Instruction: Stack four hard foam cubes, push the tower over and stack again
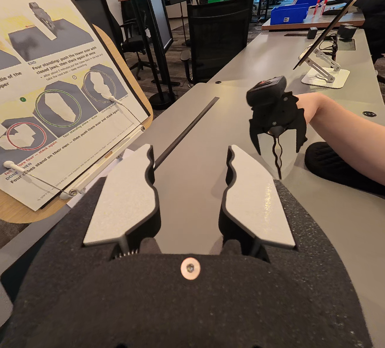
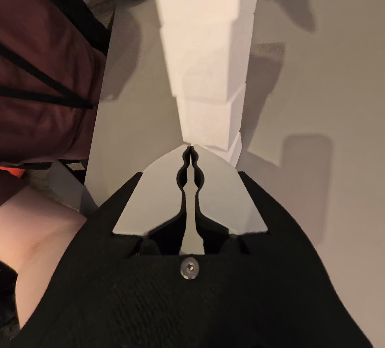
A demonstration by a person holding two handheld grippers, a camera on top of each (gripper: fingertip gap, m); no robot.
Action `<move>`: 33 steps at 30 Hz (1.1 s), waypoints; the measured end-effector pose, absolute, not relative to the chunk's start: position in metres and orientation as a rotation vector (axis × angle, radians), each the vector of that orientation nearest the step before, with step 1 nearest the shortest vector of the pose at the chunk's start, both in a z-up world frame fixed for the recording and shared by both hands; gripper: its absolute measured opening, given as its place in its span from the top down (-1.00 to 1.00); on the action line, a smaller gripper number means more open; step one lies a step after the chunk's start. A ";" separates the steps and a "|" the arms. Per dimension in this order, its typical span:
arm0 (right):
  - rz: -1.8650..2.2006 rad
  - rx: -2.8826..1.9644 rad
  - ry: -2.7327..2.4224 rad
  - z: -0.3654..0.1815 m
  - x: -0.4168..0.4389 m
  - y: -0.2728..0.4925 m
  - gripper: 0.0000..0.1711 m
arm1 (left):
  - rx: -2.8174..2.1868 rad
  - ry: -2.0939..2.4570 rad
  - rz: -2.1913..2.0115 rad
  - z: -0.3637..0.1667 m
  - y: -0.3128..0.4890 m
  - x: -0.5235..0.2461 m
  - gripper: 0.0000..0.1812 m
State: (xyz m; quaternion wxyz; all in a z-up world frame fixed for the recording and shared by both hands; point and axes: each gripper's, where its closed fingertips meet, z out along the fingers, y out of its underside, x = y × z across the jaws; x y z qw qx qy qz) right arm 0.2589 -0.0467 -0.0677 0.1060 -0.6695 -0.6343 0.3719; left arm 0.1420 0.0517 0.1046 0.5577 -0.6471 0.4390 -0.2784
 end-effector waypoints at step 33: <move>0.809 -1.524 -1.653 0.026 0.281 -0.053 0.34 | -1.618 1.454 -0.492 -0.038 -0.052 0.075 0.19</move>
